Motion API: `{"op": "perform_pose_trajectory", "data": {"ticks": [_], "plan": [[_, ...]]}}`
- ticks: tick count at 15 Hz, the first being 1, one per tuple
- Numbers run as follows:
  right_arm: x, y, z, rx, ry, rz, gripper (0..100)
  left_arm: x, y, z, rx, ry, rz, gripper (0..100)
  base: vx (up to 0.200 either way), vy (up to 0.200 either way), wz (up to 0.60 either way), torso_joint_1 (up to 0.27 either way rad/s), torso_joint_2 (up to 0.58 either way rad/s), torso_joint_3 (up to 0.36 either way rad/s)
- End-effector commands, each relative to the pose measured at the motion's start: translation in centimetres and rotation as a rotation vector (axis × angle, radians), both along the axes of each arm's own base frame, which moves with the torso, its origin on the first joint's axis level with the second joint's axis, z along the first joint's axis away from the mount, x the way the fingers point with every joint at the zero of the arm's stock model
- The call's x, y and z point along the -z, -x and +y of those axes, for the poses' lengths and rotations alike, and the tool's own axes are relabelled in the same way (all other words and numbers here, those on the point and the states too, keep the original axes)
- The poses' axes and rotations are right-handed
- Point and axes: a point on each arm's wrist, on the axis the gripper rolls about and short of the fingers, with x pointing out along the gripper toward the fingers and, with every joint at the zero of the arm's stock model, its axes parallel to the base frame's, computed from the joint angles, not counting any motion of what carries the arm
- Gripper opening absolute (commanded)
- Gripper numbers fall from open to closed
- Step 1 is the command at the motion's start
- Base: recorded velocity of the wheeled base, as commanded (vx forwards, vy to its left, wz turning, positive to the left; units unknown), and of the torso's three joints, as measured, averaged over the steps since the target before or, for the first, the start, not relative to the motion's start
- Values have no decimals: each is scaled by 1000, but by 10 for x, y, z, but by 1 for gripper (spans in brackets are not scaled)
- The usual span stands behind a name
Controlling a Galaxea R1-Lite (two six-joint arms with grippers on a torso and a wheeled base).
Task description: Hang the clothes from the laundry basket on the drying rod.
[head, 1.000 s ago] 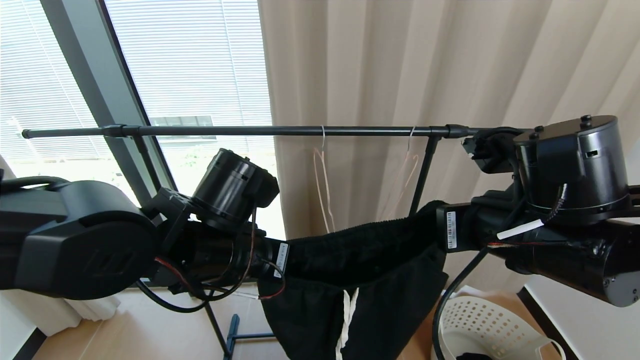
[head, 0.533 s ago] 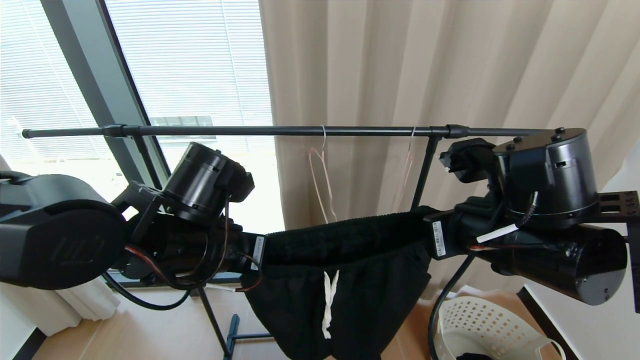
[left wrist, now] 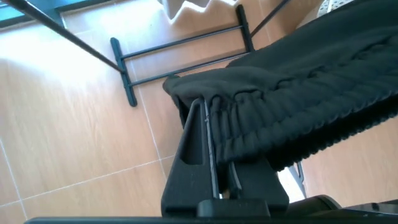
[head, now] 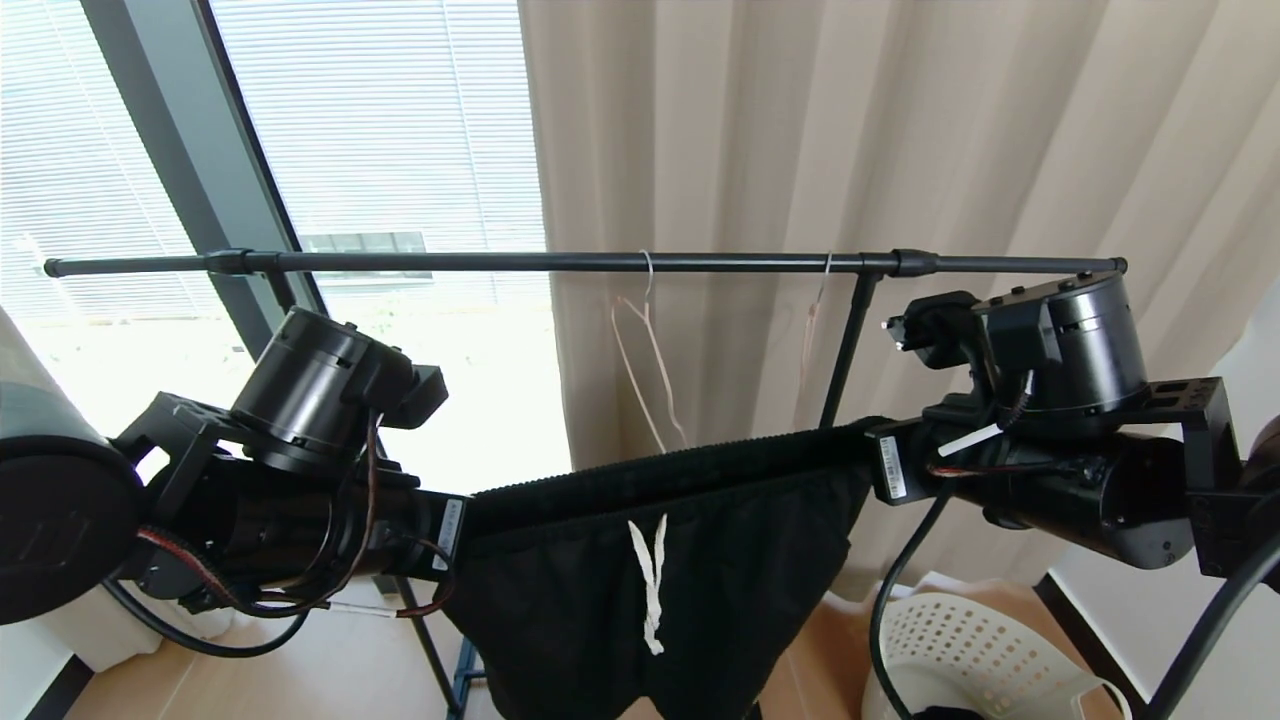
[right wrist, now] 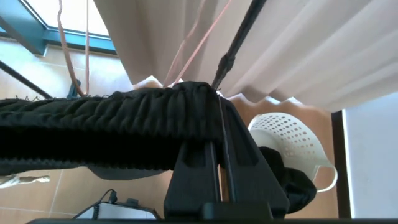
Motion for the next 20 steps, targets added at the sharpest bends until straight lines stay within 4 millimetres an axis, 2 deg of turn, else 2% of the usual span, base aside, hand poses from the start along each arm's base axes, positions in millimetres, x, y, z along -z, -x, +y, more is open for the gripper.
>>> {"op": "perform_pose_trajectory", "data": {"ticks": [1,4,7,8,10,12,14,16,18,20], "plan": [[0,1,-6,16,4,2,0,4,2,7,-23,-7,13,0,0,0,0,0,0,0],[-3,3,-14,36,2,-3,0,2,0,14,-43,5,6,0,0,0,0,0,0,0],[3,14,-21,32,22,15,0,-7,-9,10,18,40,-64,0,0,0,0,0,0,0],[4,24,-23,6,37,19,0,-13,-19,1,64,80,-91,0,0,0,0,0,0,0],[6,38,-18,-60,37,29,0,-19,-34,-10,92,112,-104,0,0,0,0,0,0,0],[13,63,-8,-164,52,51,0,-23,-65,-29,120,143,-122,0,0,0,0,0,0,0],[17,86,4,-284,54,62,0,-30,-78,-38,156,189,-141,0,0,0,0,0,0,0],[20,99,17,-368,51,68,0,-42,-86,-43,193,241,-170,0,0,0,0,0,0,0],[24,101,27,-397,54,81,0,-45,-95,-49,201,252,-186,0,0,0,0,0,0,0],[28,112,40,-455,50,99,0,-45,-102,-53,201,256,-194,0,0,0,0,0,0,0]]}}
